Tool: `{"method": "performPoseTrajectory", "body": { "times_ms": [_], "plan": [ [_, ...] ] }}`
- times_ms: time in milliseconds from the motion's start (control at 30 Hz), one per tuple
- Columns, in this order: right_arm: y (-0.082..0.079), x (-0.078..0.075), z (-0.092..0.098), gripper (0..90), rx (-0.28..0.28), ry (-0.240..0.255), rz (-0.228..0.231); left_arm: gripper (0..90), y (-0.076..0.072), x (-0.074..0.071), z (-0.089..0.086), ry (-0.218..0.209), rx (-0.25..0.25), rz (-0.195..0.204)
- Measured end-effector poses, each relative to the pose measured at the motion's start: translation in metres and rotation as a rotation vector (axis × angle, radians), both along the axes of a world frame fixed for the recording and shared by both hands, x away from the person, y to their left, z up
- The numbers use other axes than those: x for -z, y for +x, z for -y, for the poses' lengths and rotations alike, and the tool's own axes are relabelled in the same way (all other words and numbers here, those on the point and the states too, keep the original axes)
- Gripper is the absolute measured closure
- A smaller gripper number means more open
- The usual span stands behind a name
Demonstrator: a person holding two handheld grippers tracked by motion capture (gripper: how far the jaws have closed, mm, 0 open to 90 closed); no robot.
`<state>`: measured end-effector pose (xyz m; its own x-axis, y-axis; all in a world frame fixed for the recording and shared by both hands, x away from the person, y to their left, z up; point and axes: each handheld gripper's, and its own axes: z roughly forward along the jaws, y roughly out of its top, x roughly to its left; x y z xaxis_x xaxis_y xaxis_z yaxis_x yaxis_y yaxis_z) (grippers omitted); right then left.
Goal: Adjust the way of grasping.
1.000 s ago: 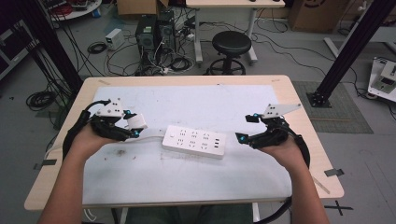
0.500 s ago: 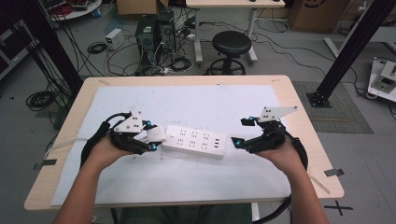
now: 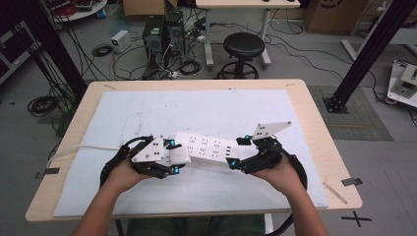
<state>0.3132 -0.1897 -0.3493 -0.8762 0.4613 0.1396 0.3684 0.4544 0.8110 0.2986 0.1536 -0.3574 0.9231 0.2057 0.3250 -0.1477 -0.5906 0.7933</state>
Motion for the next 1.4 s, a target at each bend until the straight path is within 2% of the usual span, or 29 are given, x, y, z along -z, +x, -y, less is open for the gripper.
{"method": "performPoseTrajectory", "body": {
  "times_ms": [67,100,133,200,233,300,333,367,433,467,500,567,600,633,700,833,867,1033,1067,1100,1133,1233,1267,1400],
  "plan": [
    [-0.003,0.001,-0.008,18.3,-0.015,0.001,-0.008,42.5,-0.006,0.0,0.004,-0.008,0.008,0.039],
    [-0.003,0.001,-0.008,18.3,-0.015,0.001,-0.008,42.5,-0.006,0.0,0.004,-0.008,0.008,0.039],
    [-0.007,0.002,-0.015,18.3,-0.036,0.024,-0.023,42.5,-0.011,0.0,0.008,-0.009,0.012,0.074],
    [-0.008,0.003,-0.018,18.3,-0.045,0.03,-0.026,42.5,-0.011,0.0,0.008,-0.009,0.012,0.074],
    [-0.01,0.004,-0.025,18.3,-0.055,0.057,-0.051,42.5,-0.015,0.001,0.015,-0.008,0.018,0.099],
    [-0.01,0.005,-0.026,18.3,-0.062,0.064,-0.05,42.5,-0.015,0.001,0.015,-0.008,0.018,0.099],
    [-0.01,0.005,-0.026,18.3,-0.062,0.064,-0.05,42.5,-0.019,0.004,0.022,-0.007,0.024,0.12],
    [-0.01,0.008,-0.032,18.3,-0.057,0.106,-0.082,42.5,-0.021,0.005,0.024,-0.008,0.018,0.132],
    [-0.01,0.009,-0.033,18.3,-0.058,0.126,-0.098,42.5,-0.021,0.005,0.024,-0.008,0.018,0.132],
    [-0.01,0.009,-0.033,18.3,-0.058,0.126,-0.098,42.5,-0.024,0.006,0.028,-0.01,0.014,0.152],
    [-0.008,0.014,-0.037,18.3,-0.052,0.16,-0.146,42.5,-0.024,0.006,0.03,-0.014,0.017,0.154],
    [-0.008,0.016,-0.038,18.3,-0.047,0.173,-0.156,42.5,-0.025,0.007,0.033,-0.014,0.016,0.164],
    [-0.006,0.021,-0.042,18.3,-0.032,0.222,-0.197,42.5,-0.026,0.007,0.034,-0.009,0.018,0.166],
    [-0.006,0.021,-0.042,18.3,-0.032,0.222,-0.197,42.5,-0.026,0.008,0.036,-0.008,0.019,0.169],
    [-0.005,0.025,-0.047,18.3,-0.03,0.254,-0.238,42.5,-0.027,0.008,0.038,-0.011,0.017,0.181],
    [-0.004,0.026,-0.05,18.4,-0.024,0.262,-0.258,42.5,-0.028,0.008,0.04,-0.015,0.018,0.191],
    [-0.004,0.027,-0.052,18.4,-0.028,0.281,-0.275,42.5,-0.029,0.008,0.042,-0.018,0.013,0.204],
    [-0.003,0.028,-0.054,18.7,-0.029,0.307,-0.29,42.5,-0.03,0.009,0.045,-0.014,0.014,0.203],
    [-0.002,0.029,-0.055,19.0,-0.03,0.322,-0.313,42.5,-0.031,0.009,0.046,-0.013,0.011,0.209],
    [-0.002,0.029,-0.055,19.0,-0.03,0.322,-0.313,42.5,-0.031,0.009,0.046,-0.013,0.011,0.209],
    [-0.001,0.032,-0.057,24.8,-0.042,0.343,-0.317,42.5,-0.032,0.009,0.048,-0.017,0.011,0.217],
    [-0.001,0.032,-0.058,25.0,-0.039,0.348,-0.323,42.5,-0.032,0.008,0.049,-0.018,0.015,0.218],
    [-0.001,0.033,-0.06,27.7,-0.045,0.35,-0.338,42.5,-0.033,0.008,0.049,-0.019,0.014,0.221],
    [-0.001,0.034,-0.061,32.5,-0.041,0.354,-0.332,42.5,-0.034,0.007,0.049,-0.018,0.01,0.23]
  ]
}}
